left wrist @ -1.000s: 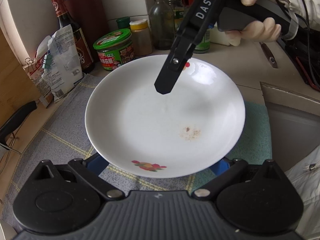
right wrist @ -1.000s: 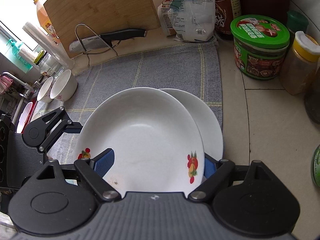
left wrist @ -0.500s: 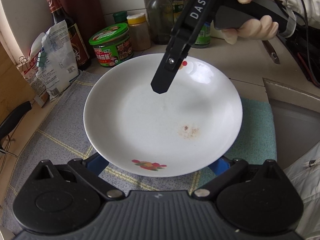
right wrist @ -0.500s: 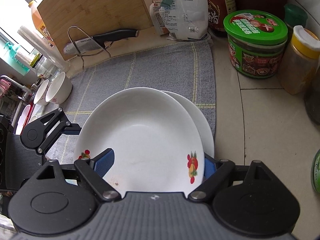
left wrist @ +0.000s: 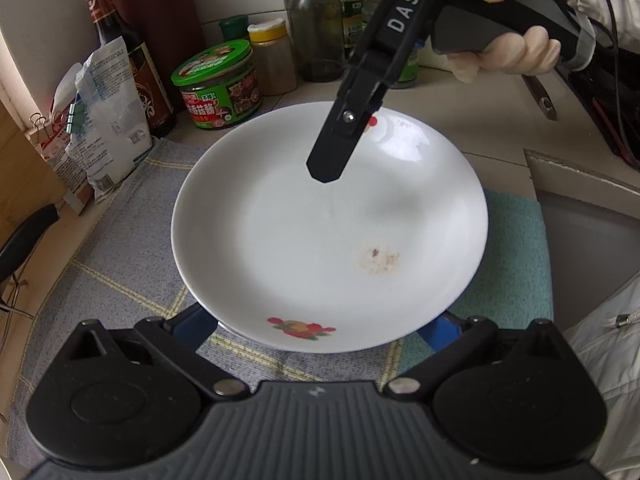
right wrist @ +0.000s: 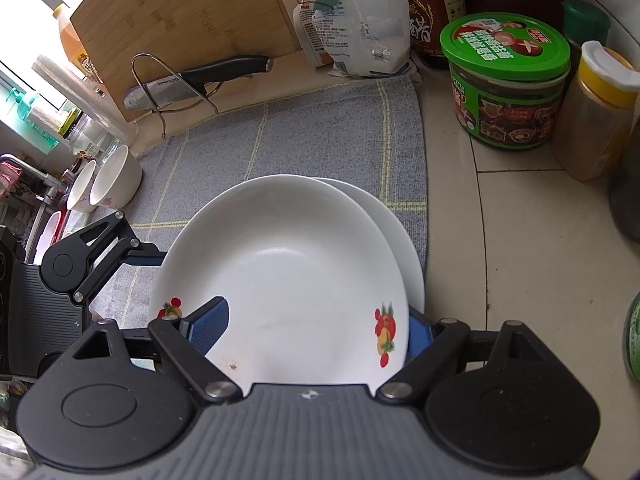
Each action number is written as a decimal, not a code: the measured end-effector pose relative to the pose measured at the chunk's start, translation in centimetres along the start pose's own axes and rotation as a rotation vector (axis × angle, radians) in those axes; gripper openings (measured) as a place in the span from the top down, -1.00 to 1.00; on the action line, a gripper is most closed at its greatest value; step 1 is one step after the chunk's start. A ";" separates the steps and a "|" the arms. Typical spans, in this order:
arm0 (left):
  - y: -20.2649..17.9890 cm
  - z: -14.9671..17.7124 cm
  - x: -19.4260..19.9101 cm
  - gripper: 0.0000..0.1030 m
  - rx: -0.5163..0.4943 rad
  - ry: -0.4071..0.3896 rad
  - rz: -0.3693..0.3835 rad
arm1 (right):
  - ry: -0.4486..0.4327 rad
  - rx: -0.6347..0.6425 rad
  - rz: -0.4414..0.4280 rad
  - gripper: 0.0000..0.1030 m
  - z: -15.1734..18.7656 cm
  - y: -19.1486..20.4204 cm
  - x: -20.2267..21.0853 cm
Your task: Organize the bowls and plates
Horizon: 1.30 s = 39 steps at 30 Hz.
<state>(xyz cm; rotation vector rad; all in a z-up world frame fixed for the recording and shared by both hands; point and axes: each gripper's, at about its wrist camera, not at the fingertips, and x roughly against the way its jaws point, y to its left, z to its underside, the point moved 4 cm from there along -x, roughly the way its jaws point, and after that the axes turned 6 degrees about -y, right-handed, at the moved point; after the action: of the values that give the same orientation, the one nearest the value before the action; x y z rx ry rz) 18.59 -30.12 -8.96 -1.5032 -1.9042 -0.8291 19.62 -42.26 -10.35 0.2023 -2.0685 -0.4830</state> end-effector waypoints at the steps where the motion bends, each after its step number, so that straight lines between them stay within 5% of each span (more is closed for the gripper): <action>1: 0.0 0.0 0.0 -0.99 -0.003 0.001 0.001 | -0.001 0.000 0.000 -0.79 0.0 0.0 0.0; 16: -0.2 0.2 -0.1 -0.98 -0.066 0.012 -0.044 | -0.009 -0.012 0.009 -0.79 0.7 0.2 0.8; 39: -0.2 0.2 0.8 -0.98 0.033 -0.014 -0.062 | -0.011 0.013 0.059 -0.79 1.4 0.9 1.2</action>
<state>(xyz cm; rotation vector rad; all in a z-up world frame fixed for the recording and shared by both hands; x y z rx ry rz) 18.22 -29.47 -8.52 -1.4398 -1.9741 -0.8124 17.87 -41.46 -9.60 0.1459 -2.0824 -0.4351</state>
